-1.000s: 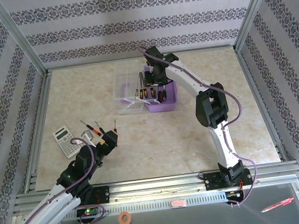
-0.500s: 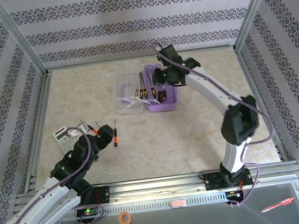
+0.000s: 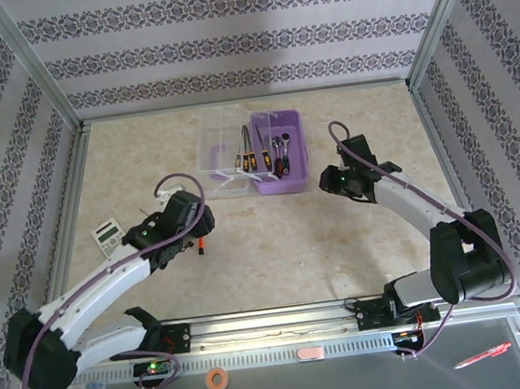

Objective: Pack the tool kit

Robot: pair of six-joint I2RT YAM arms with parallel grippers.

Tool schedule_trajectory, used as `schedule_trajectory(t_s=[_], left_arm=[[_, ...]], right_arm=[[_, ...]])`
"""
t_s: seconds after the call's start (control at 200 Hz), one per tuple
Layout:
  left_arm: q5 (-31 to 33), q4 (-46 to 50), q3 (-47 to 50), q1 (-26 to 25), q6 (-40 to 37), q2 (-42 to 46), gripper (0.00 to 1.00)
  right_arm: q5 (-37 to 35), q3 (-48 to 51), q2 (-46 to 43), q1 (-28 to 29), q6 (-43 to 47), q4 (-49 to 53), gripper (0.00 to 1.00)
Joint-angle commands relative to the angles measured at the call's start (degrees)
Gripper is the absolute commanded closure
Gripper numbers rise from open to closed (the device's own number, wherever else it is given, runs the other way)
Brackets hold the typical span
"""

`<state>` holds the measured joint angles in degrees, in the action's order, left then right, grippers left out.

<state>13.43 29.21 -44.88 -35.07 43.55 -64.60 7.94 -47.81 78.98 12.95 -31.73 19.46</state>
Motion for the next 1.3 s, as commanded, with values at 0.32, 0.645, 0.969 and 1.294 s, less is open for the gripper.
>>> schedule_trajectory(t_s=[0.32,0.645,0.969,1.294], left_arm=[[-7.3,6.6,-8.4,3.2,-13.1,-17.8,0.60],[-7.7,9.4,-12.4,4.9,-13.2,-28.5,0.66],[-7.6,8.0,-9.9,5.5,-11.6,-26.2,0.59],[-8.9,8.4,-11.8,7.1,-13.2,-31.6,0.60]], right_arm=[[10.1,6.2,-0.2,-3.6,-4.5,-10.7,0.68],[24.9,16.1,-1.8,-3.6,-10.1,-32.7,0.65],[23.4,23.2,-5.7,0.4,-9.0,-40.5,0.46],[21.4,22.5,-5.7,0.9,-8.4,-39.1,0.47]])
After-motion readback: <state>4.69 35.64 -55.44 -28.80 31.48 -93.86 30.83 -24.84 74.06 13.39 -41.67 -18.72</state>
